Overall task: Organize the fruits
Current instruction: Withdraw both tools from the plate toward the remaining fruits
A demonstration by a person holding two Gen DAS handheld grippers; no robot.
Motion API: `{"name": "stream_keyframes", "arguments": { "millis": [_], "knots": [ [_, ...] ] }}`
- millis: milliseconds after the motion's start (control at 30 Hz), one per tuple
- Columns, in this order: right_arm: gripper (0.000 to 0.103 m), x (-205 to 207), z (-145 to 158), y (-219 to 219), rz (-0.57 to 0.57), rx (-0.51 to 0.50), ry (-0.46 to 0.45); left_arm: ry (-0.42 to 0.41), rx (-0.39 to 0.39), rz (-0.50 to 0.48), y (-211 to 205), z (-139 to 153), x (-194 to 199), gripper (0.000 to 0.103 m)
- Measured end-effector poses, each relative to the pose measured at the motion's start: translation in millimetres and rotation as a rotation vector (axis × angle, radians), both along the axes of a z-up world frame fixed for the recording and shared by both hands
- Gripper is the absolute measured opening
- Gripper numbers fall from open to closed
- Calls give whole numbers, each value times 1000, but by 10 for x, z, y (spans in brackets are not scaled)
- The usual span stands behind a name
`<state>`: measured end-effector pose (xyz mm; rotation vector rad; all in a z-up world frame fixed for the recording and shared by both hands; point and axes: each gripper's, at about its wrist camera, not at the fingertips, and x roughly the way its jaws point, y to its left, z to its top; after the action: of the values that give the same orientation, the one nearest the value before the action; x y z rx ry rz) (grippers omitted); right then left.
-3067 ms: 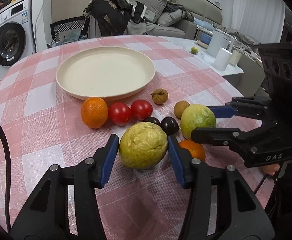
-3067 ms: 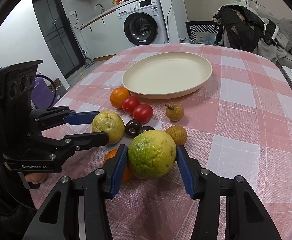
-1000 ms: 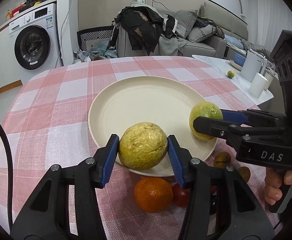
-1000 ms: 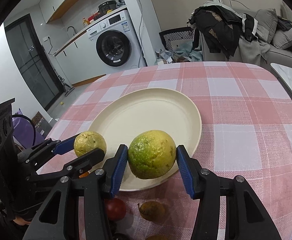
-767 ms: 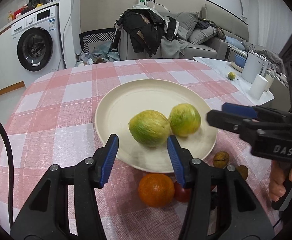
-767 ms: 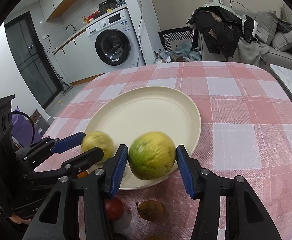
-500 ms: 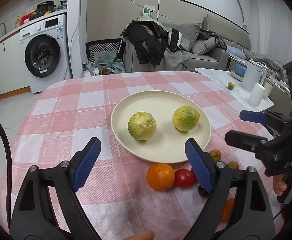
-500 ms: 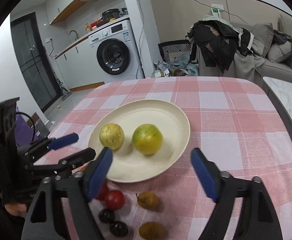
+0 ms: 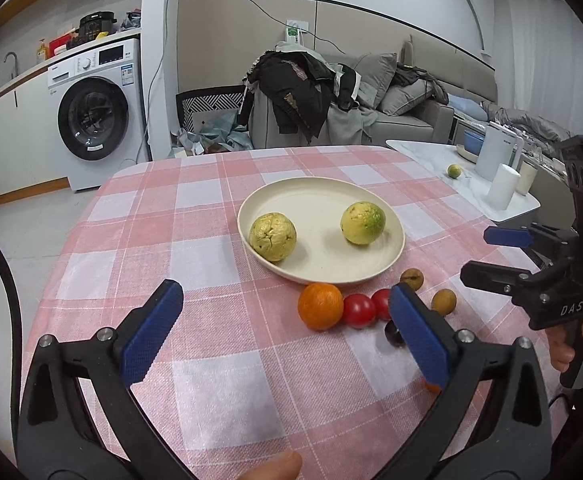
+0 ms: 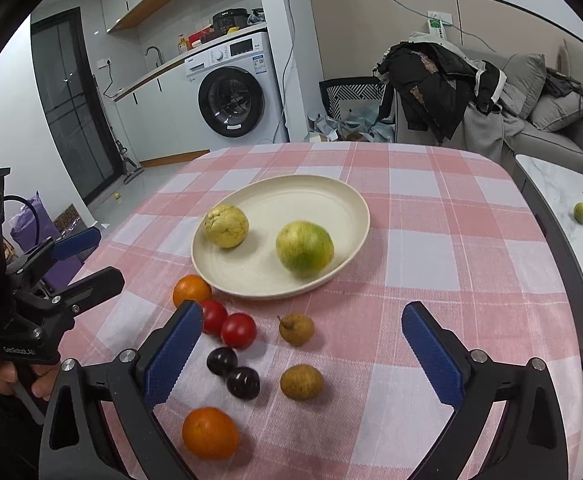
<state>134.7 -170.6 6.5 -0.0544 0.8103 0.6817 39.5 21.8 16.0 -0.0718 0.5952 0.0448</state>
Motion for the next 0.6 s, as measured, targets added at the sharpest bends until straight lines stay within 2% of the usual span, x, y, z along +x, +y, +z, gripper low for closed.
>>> {"name": "stream_keyframes", "arguments": {
  "millis": [300, 600],
  "knots": [
    [102, -161, -32, -29, 26, -62, -15, 34, -16, -7, 6, -62, -61, 103],
    [102, -156, -108, -38, 48, -129, -7, 73, -2, -69, -228, -144, -13, 103]
  ]
}}
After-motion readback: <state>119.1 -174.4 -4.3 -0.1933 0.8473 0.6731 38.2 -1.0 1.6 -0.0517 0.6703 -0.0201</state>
